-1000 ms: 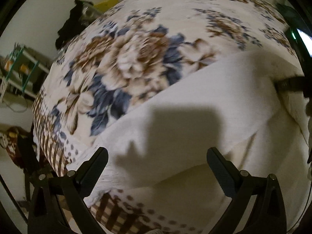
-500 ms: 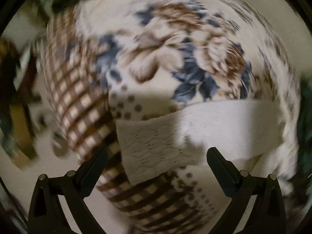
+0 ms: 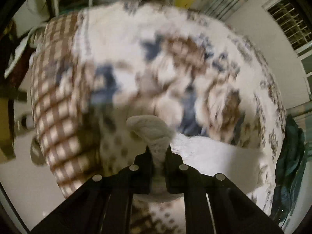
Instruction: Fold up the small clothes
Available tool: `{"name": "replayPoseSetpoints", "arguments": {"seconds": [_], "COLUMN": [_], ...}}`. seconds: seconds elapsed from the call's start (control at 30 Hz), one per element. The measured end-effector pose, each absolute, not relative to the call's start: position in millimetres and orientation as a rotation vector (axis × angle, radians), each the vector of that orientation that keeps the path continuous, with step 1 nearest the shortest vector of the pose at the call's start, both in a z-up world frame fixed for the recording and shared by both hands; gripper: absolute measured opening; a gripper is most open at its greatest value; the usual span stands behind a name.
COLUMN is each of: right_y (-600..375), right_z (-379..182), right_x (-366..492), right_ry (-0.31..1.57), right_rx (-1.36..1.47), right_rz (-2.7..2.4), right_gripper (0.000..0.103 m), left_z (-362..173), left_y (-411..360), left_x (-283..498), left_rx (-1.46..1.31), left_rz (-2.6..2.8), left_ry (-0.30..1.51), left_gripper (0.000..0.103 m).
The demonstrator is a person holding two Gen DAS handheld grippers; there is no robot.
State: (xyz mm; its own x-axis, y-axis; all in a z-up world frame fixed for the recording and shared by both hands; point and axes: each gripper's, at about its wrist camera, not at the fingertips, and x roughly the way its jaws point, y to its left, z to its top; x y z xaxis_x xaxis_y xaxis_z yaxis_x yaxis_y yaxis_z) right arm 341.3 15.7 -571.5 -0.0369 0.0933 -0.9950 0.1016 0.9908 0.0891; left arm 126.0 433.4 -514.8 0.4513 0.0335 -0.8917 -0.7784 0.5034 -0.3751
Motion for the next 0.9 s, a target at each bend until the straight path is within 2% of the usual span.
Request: {"name": "replayPoseSetpoints", "arguments": {"seconds": [0.17, 0.2, 0.23, 0.27, 0.3, 0.4, 0.57, 0.77, 0.83, 0.87, 0.9], "right_y": [42, 45, 46, 45, 49, 44, 12, -37, -47, -50, -59], "right_z": [-580, -581, -582, -582, -581, -576, -568, -557, -558, -556, -552], "right_x": [332, 330, 329, 327, 327, 327, 327, 324, 326, 328, 335], "right_ry": [1.622, 1.62, 1.616, 1.607, 1.598, 1.582, 1.575, 1.536, 1.534, 1.531, 1.526], "right_rx": [0.062, 0.051, 0.042, 0.039, 0.047, 0.065, 0.086, 0.125, 0.152, 0.158, 0.161], "right_rz": [-0.05, -0.061, -0.077, -0.095, -0.103, -0.124, -0.193, -0.317, -0.343, -0.351, -0.356], "right_gripper": [0.073, 0.074, 0.077, 0.086, 0.091, 0.091, 0.091, 0.091, 0.091, 0.091, 0.091], "left_z": [-529, -536, -542, -544, -544, -540, -555, -591, -594, -592, -589], "left_y": [489, 496, 505, 509, 511, 506, 470, 457, 465, 471, 476], "left_x": [157, 162, 166, 155, 153, 124, 94, 127, 138, 145, 152], "left_rx": [-0.967, -0.988, -1.023, -1.04, -1.063, -1.155, -1.366, -1.48, -1.458, -1.422, -1.377], "left_rz": [0.578, 0.573, 0.577, 0.59, 0.604, 0.625, 0.584, 0.59, 0.648, 0.672, 0.693], "left_ry": [0.931, 0.937, 0.942, 0.941, 0.932, 0.875, 0.829, 0.78, 0.737, 0.71, 0.714], "left_gripper": [0.014, 0.019, 0.022, 0.025, 0.03, 0.07, 0.07, 0.07, 0.064, 0.051, 0.006]}}
